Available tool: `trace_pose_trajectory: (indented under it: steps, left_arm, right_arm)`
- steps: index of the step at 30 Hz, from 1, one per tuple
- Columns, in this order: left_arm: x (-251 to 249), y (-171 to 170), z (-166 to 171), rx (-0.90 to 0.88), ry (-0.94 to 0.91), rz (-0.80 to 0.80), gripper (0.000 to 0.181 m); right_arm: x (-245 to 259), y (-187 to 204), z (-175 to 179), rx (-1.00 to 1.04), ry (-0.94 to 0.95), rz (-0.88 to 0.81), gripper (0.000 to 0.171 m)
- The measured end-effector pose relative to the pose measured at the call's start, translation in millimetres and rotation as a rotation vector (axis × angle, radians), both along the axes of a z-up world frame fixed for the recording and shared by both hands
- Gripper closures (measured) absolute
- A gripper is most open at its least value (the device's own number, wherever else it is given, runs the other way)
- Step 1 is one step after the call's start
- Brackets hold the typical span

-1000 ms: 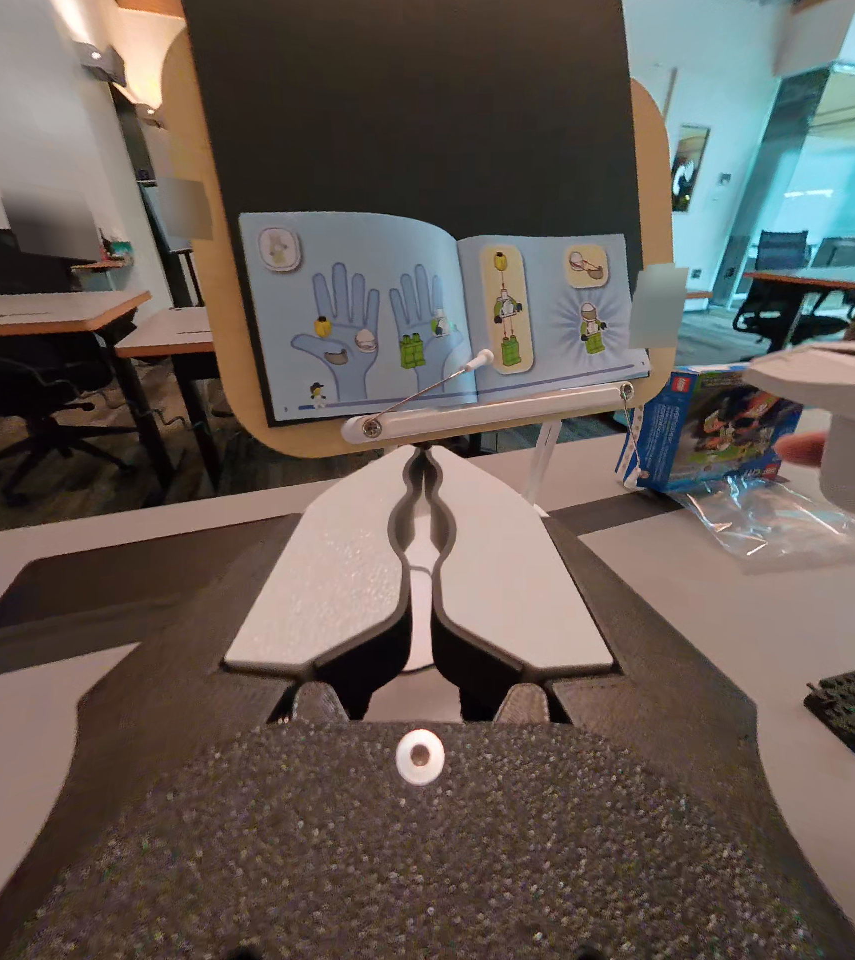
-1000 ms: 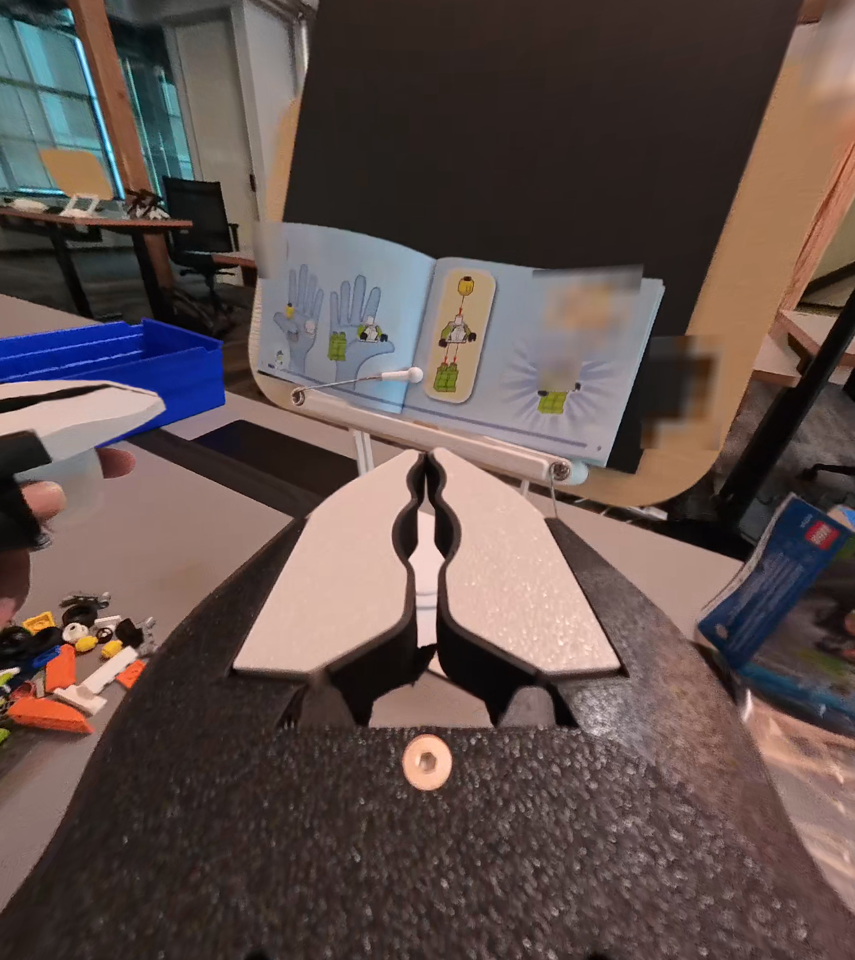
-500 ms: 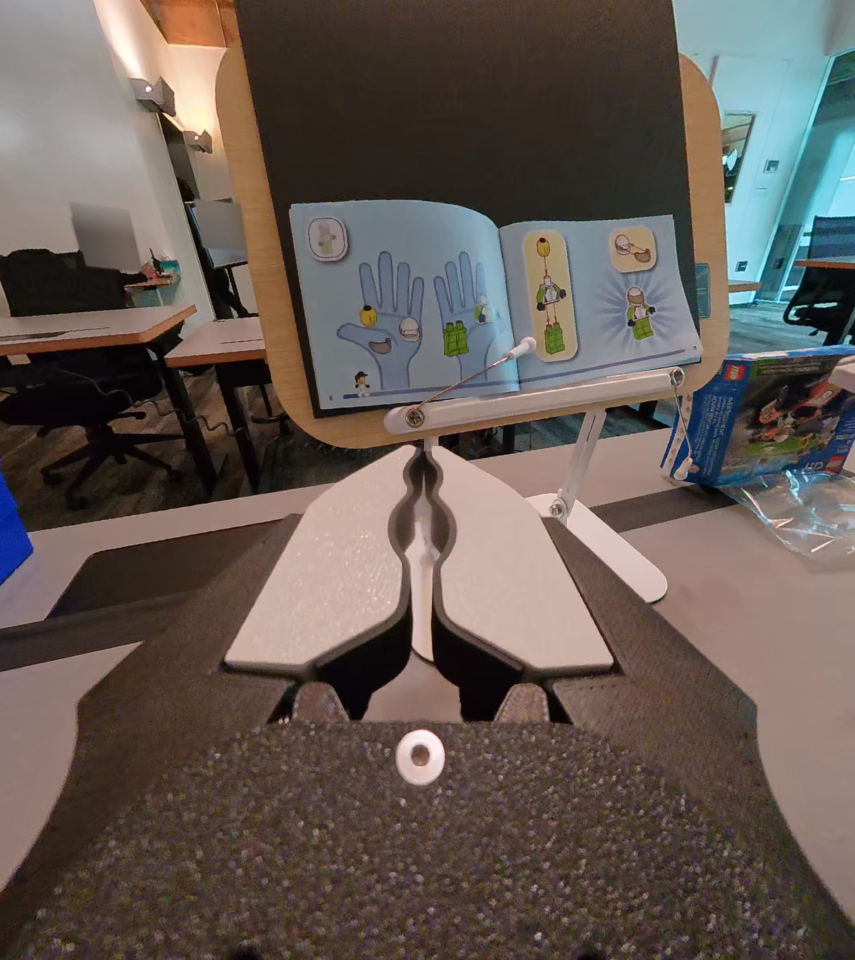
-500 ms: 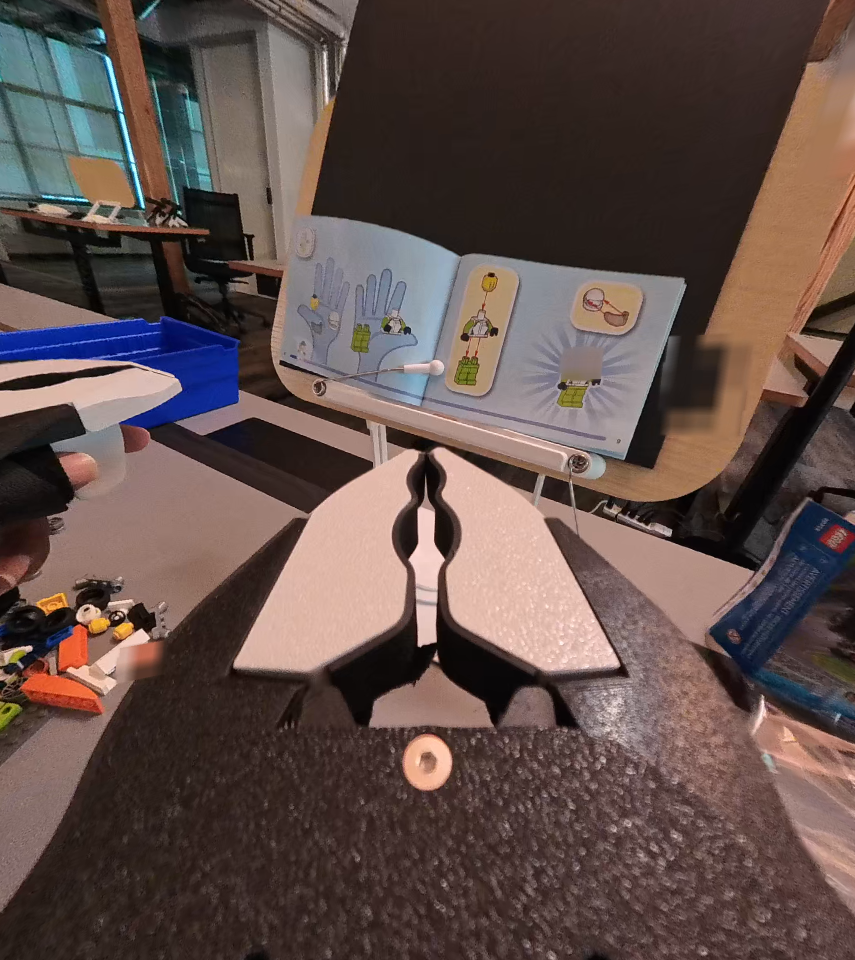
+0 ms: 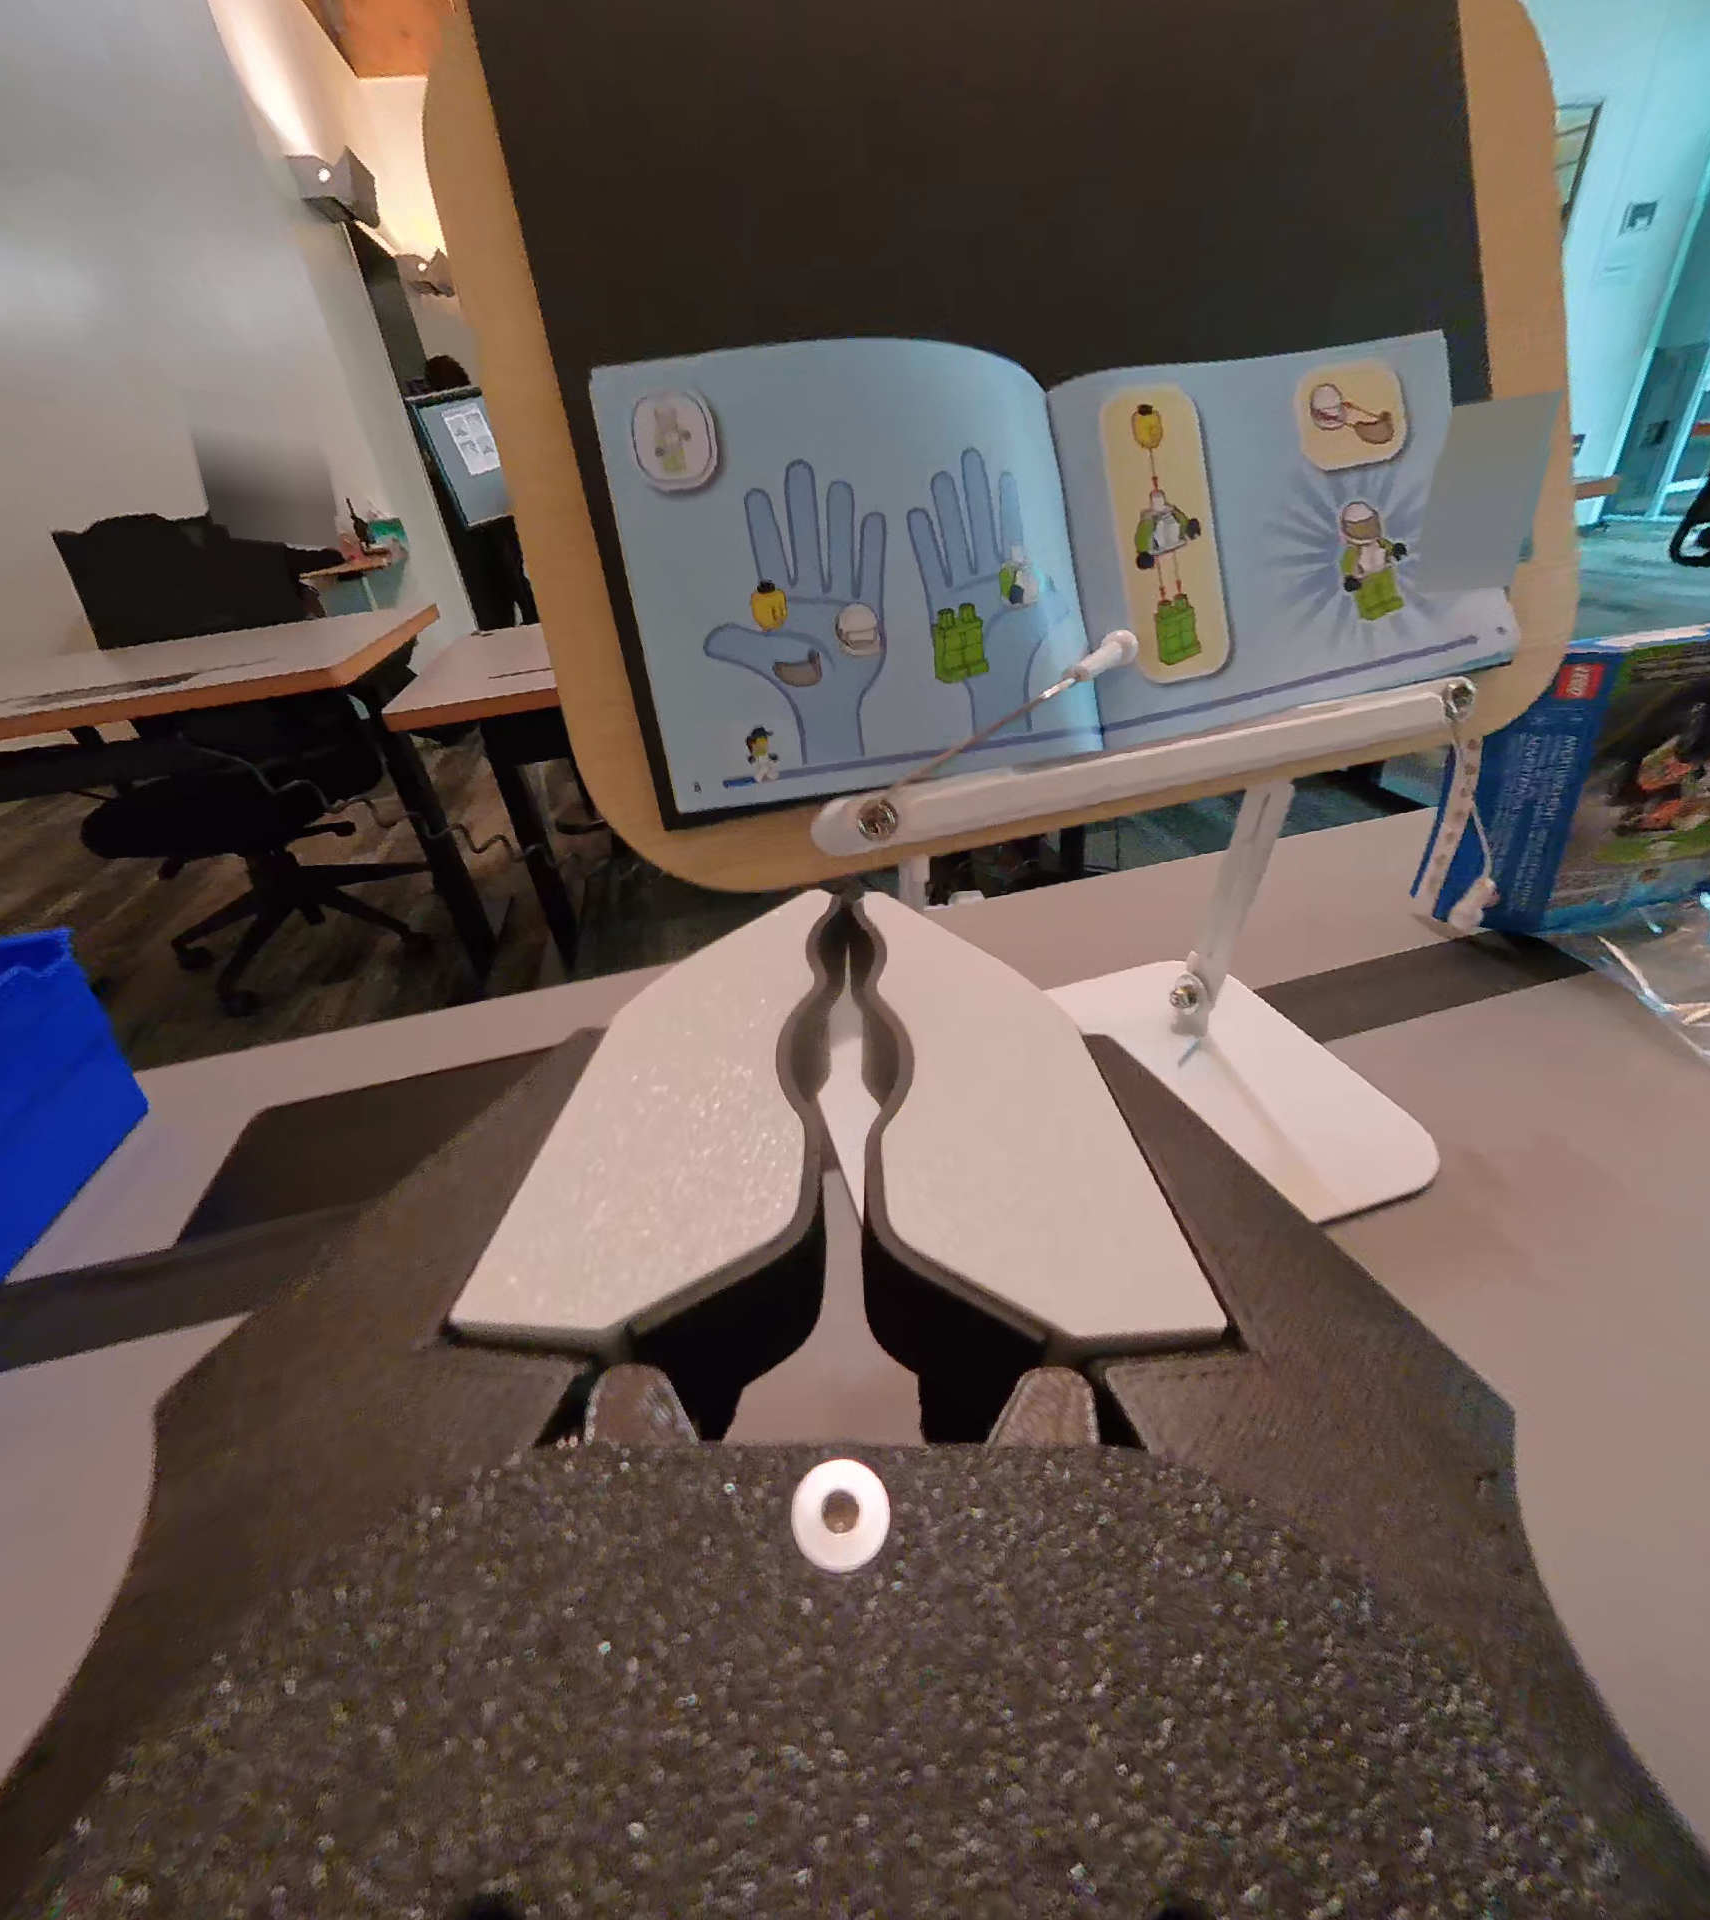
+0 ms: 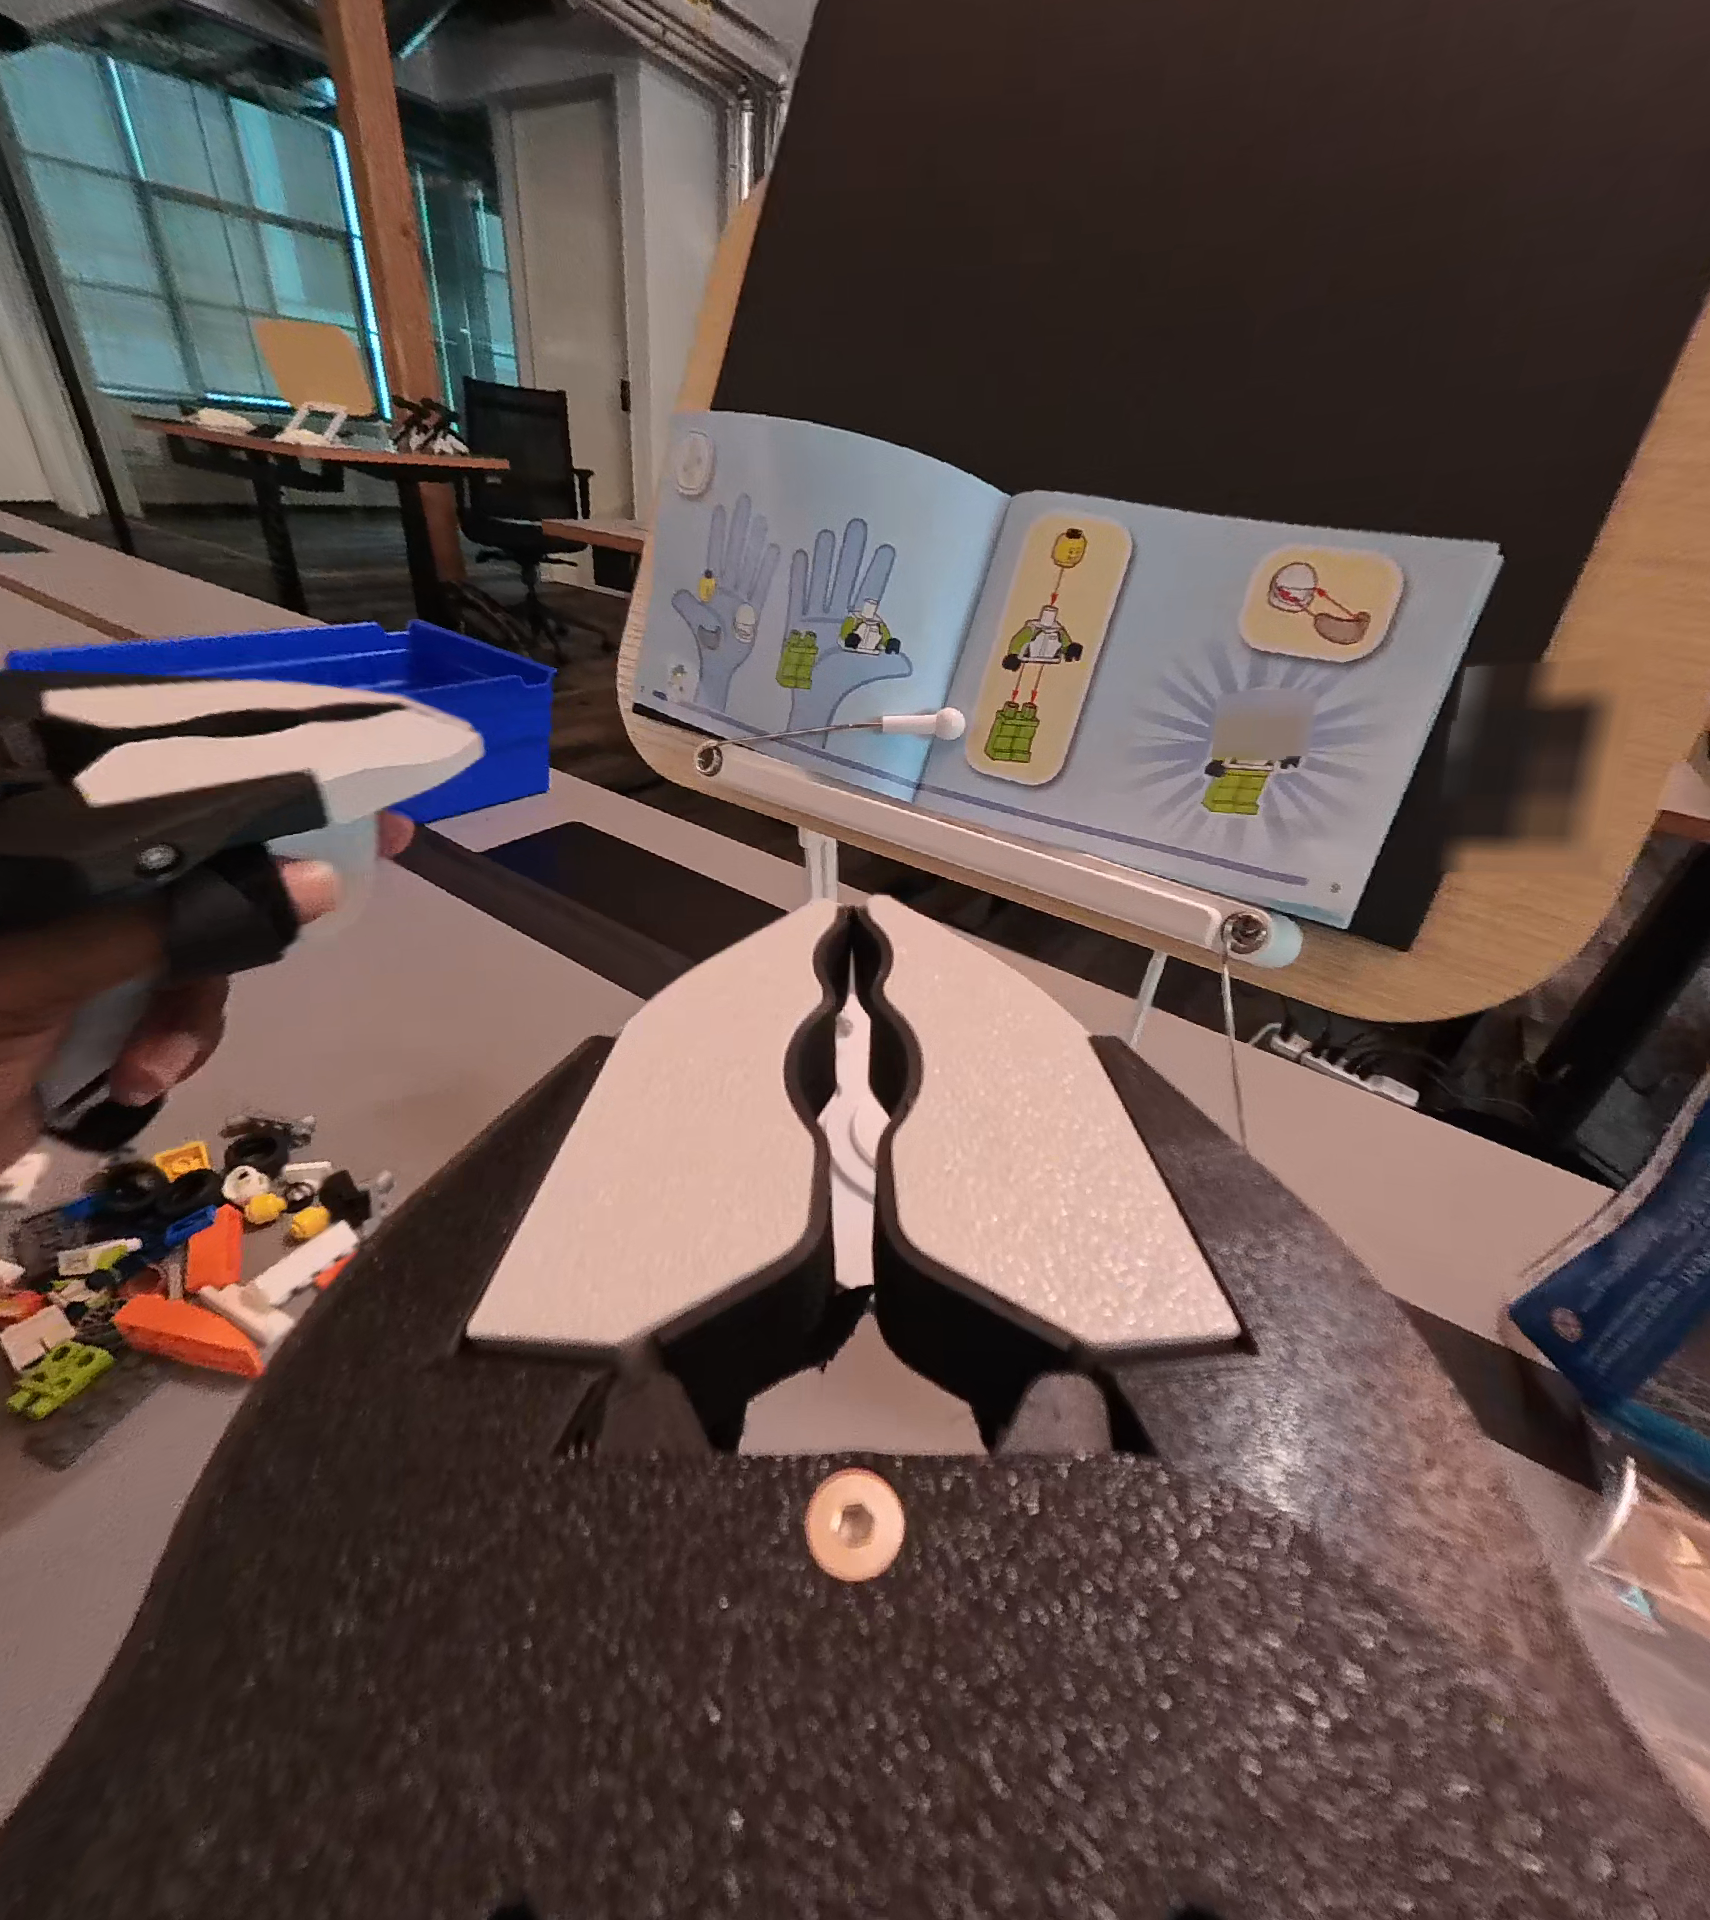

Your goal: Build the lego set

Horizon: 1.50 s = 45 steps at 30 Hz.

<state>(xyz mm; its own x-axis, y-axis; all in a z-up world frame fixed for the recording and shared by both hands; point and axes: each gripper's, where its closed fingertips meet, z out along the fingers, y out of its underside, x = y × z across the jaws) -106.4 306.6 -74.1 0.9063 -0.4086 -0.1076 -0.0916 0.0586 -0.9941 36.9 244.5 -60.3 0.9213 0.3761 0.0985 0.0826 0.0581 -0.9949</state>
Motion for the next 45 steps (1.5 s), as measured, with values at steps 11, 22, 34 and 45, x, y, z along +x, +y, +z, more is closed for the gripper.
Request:
trace_pose_trajectory:
  steps: [11, 22, 34, 45]
  left_arm:
    - [9.6, 58.9, 23.1, -0.013, -0.053, 0.080, 0.181]
    - [6.0, 52.3, 34.9, 0.037, -0.034, 0.050, 0.181]
    - [6.9, 53.7, 37.5, 0.032, -0.032, 0.033, 0.181]
    - [21.4, 53.6, 14.1, -0.033, -0.049, -0.019, 0.181]
  right_arm:
    - [14.8, 5.8, -2.5, -0.026, 0.034, -0.049, 0.171]
    - [5.1, 13.7, -29.4, -0.096, 0.032, -0.006, 0.171]
    - [-6.1, 10.8, -30.7, -0.101, 0.023, 0.031, 0.171]
    - [-5.2, 10.6, -35.2, -0.112, 0.020, 0.022, 0.171]
